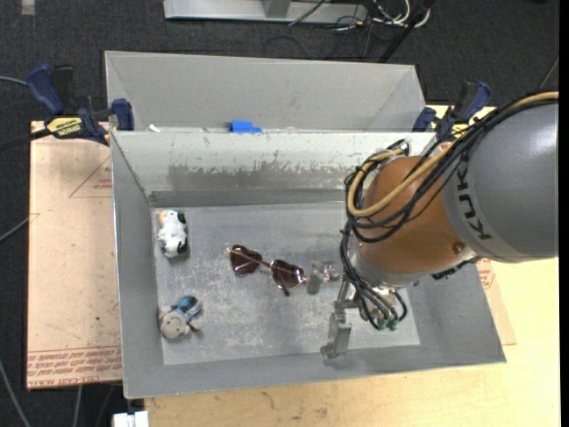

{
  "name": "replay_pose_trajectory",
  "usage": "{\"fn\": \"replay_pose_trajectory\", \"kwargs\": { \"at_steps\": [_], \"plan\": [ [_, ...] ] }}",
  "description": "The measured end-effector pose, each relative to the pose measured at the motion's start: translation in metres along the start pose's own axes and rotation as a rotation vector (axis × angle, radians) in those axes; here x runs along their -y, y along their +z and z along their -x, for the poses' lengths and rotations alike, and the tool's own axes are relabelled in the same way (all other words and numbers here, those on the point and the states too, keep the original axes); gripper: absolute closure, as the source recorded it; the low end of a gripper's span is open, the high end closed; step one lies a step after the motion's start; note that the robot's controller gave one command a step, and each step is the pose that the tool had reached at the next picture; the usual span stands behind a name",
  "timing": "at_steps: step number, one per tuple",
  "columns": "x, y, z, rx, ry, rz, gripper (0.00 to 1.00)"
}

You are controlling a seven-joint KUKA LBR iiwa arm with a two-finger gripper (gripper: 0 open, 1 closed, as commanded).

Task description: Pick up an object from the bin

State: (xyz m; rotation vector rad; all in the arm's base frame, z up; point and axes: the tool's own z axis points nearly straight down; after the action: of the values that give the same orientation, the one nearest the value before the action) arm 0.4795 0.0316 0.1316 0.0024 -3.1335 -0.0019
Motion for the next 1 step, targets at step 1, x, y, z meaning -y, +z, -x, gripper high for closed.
{"fn": "replay_pose_trajectory", "kwargs": {
  "at_steps": [1],
  "plan": [
    [0.0001,-0.0037,0.0019,0.007,0.001,0.000,0.00]
  ]
}}
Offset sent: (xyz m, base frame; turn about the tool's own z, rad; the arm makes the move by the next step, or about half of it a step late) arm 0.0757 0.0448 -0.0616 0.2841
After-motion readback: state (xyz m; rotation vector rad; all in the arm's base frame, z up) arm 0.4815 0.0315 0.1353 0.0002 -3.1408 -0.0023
